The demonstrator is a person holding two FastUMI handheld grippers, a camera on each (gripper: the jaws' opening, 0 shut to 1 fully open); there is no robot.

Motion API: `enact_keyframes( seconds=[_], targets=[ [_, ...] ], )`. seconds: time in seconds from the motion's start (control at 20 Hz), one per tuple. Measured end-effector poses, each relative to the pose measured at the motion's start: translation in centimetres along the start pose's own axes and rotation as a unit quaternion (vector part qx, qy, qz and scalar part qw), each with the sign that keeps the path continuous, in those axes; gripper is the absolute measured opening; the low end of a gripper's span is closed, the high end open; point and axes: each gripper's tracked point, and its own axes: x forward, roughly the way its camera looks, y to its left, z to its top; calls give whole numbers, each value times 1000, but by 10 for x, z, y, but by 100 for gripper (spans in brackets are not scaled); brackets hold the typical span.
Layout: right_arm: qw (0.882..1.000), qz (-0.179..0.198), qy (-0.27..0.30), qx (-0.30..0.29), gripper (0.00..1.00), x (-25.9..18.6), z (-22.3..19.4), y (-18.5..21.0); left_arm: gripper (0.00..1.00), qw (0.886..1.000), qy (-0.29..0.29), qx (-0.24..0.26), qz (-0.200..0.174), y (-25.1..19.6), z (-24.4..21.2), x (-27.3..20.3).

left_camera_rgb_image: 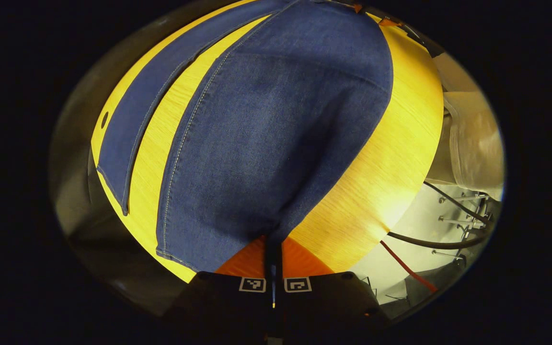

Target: Grasp the waist and the cuffs of the jeans and fold them to make the two legs overlap; first hold the waist and fold one-third of the jeans toward the cuffs, then hold the cuffs and fold the remaining one-third in the same direction to finish folding.

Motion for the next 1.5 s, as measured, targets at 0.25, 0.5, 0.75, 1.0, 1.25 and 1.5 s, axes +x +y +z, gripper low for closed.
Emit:
enact_keyframes(
  seconds=[0.25,0.5,0.75,1.0,1.25,1.5],
  targets=[
    [1000,-13,-11,-1,50,0,5,7,0,1000,-1,-4,3,-1,1,0],
    [996,-45,-7,72,12,-1,3,5,0,999,-28,-15,41,3,3,1],
    [980,-113,-20,163,3,-1,2,3,0,984,-46,-87,151,8,-2,-2],
    [955,-177,-67,231,3,-28,20,-5,0,949,-70,-202,230,31,8,-33],
    [919,-235,-124,292,6,-76,57,-44,0,907,-118,-249,319,84,46,-97],
    [892,-283,-175,306,3,-104,110,-116,0,875,-149,-264,377,142,101,-135]
  ],
)
